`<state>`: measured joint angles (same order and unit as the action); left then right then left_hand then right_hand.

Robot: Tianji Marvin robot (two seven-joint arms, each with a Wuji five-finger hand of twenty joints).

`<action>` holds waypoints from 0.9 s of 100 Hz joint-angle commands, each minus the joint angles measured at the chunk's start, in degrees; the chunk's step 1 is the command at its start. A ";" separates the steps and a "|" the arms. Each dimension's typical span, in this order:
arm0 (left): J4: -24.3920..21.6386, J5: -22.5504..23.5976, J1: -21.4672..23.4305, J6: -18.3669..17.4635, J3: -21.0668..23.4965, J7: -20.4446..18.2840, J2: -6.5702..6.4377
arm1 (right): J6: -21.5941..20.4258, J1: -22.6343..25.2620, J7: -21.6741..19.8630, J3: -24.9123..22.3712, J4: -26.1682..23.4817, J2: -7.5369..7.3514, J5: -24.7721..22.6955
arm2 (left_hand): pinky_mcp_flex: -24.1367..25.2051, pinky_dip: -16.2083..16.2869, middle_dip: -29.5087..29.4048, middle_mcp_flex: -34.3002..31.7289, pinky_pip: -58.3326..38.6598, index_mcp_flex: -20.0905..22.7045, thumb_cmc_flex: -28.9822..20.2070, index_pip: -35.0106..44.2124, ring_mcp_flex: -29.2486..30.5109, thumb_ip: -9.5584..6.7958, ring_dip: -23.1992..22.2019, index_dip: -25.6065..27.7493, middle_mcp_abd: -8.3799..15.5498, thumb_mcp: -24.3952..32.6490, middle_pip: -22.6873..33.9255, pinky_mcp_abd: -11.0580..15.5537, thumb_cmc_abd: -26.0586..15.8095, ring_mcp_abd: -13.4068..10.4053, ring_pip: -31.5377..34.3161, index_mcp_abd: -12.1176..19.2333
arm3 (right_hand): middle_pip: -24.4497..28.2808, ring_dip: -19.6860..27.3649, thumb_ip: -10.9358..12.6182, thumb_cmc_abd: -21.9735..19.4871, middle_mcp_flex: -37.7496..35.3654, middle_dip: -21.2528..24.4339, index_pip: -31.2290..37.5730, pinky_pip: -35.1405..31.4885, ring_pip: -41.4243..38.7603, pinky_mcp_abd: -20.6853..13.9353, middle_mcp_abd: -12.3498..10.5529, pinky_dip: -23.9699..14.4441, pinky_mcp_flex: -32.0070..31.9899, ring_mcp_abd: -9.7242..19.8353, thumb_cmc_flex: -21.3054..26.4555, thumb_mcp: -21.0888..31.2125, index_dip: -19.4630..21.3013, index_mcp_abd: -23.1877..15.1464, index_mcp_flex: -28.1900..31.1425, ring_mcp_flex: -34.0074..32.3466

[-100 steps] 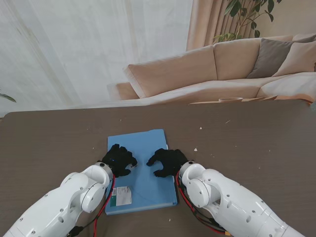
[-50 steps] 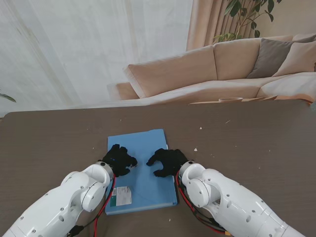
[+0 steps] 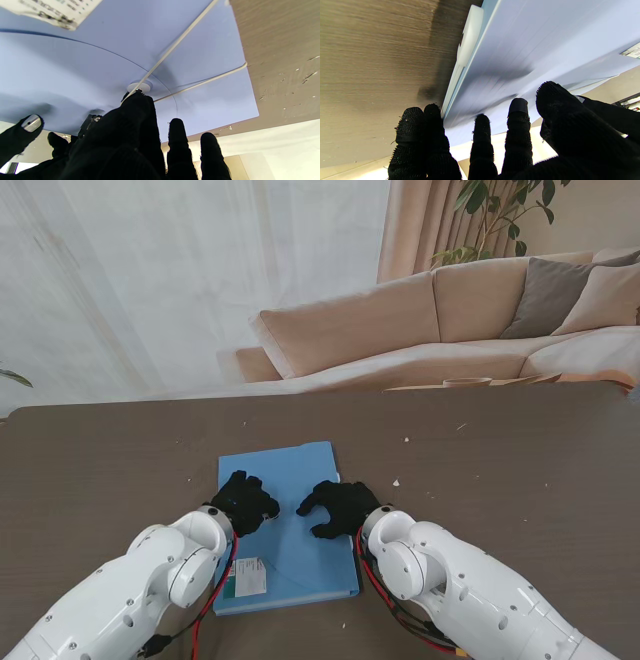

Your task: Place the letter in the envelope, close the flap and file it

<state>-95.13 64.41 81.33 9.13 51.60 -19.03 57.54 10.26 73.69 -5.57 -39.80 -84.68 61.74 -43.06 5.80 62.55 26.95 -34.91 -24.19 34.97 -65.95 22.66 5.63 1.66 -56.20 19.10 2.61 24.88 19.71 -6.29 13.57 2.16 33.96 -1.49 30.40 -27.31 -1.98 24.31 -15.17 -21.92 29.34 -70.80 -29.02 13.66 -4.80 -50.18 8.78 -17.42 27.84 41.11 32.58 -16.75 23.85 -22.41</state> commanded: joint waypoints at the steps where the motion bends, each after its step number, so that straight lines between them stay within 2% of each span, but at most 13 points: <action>1: 0.33 0.15 0.58 -0.16 -1.06 -1.64 0.53 | -0.41 0.46 -0.98 0.46 -0.20 0.48 0.17 | 0.81 -0.48 -0.65 5.20 1.24 3.29 -3.24 3.03 -1.63 -0.31 0.82 3.07 1.68 1.30 -0.33 -0.07 -1.39 -0.07 -1.53 10.09 | 1.50 0.73 1.58 -0.06 -2.08 -0.88 0.48 -0.11 0.61 -1.17 1.22 -1.05 -0.66 6.77 1.09 0.28 0.75 -0.11 0.54 1.26; 10: 0.55 0.40 0.20 0.23 -1.72 -1.76 0.51 | -0.36 0.49 -0.94 0.44 -0.20 0.49 0.19 | 0.89 -0.11 1.08 7.40 1.62 2.98 -2.77 4.47 -1.85 -0.29 0.49 4.81 1.36 0.98 1.04 0.06 -1.74 -0.25 -2.57 10.06 | 1.49 0.73 1.57 -0.03 -2.06 -0.88 0.49 -0.11 0.63 -1.17 1.28 -1.05 -0.66 6.75 1.13 0.29 0.76 -0.15 0.57 1.30; 25: 0.98 0.55 -0.34 0.78 -2.63 -1.97 0.47 | -0.27 0.50 -0.88 0.40 -0.24 0.52 0.27 | 0.83 0.51 3.54 7.22 1.78 3.30 -3.52 7.41 -1.79 -0.40 -0.83 7.70 0.87 0.88 3.30 -0.05 -1.66 0.21 -2.55 9.47 | 1.49 0.73 1.58 -0.06 -2.11 -0.88 0.48 -0.11 0.62 -1.17 1.33 -1.05 -0.66 6.77 1.20 0.34 0.76 -0.14 0.52 1.24; 39: 1.14 0.43 -0.41 1.07 -2.95 -1.99 0.45 | -0.31 0.38 -0.86 0.50 -0.21 0.55 0.33 | 0.80 0.62 3.92 7.78 1.76 3.40 -2.40 8.86 -1.74 -0.34 -1.03 9.14 0.33 0.54 3.24 -0.22 -2.27 0.38 -2.31 9.29 | 1.46 0.74 1.58 -0.01 -2.10 -0.87 0.49 -0.11 0.65 -1.17 1.22 -1.05 -0.66 6.71 1.14 0.31 0.76 -0.13 0.54 1.25; 56: 1.13 0.38 -0.14 0.97 -2.69 -2.08 0.42 | -0.18 0.30 -0.97 0.61 -0.21 0.55 0.42 | 0.91 0.58 4.56 7.93 2.00 2.85 -2.55 8.18 -1.74 -0.35 -0.99 9.25 -0.41 0.45 3.70 -0.33 -2.85 0.36 -2.29 9.93 | 1.43 0.76 1.58 -0.10 -2.11 -0.86 0.47 -0.11 0.71 -1.10 1.17 -1.06 -0.65 6.67 1.13 0.25 0.75 -0.15 0.55 1.34; 79: 1.29 0.78 0.23 0.63 -2.34 -2.10 0.36 | 0.10 0.13 -1.26 0.85 -0.27 0.54 0.56 | 0.97 0.63 5.79 7.87 2.18 4.83 -3.34 8.14 -1.74 -0.06 -0.87 9.19 -0.73 -0.39 3.93 -0.35 -3.60 0.54 -2.30 9.30 | 1.32 0.76 1.59 -0.17 -2.04 -0.83 0.44 -0.04 0.78 -0.99 1.16 -1.04 -0.71 6.36 1.15 0.12 0.75 -0.17 0.56 1.42; 90: 1.20 1.17 0.38 0.45 -2.12 -2.41 0.31 | 0.24 0.10 -1.42 0.86 -0.38 0.51 0.50 | 0.92 0.79 8.76 7.86 2.35 6.42 -4.61 9.23 -1.73 0.19 -0.68 9.67 -1.18 -2.39 3.98 -0.36 -3.83 0.49 -2.39 8.91 | 1.31 0.75 1.59 -0.28 -2.09 -0.84 0.42 -0.05 0.79 -0.98 1.14 -1.05 -0.71 6.26 1.15 0.05 0.75 -0.13 0.55 1.44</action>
<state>-94.84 65.45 80.32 10.09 49.84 -19.47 57.71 10.48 73.42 -5.70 -39.47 -84.77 61.81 -42.70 5.80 62.54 33.79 -28.53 -22.71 34.87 -66.73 31.67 5.08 1.66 -56.27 28.94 2.63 23.42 23.03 -6.29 12.21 2.23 31.59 -1.47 30.58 -27.31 -1.98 24.31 -15.22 -22.15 29.34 -70.80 -28.92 13.66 -4.80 -50.18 8.74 -17.44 27.88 41.11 32.59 -16.75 23.85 -22.30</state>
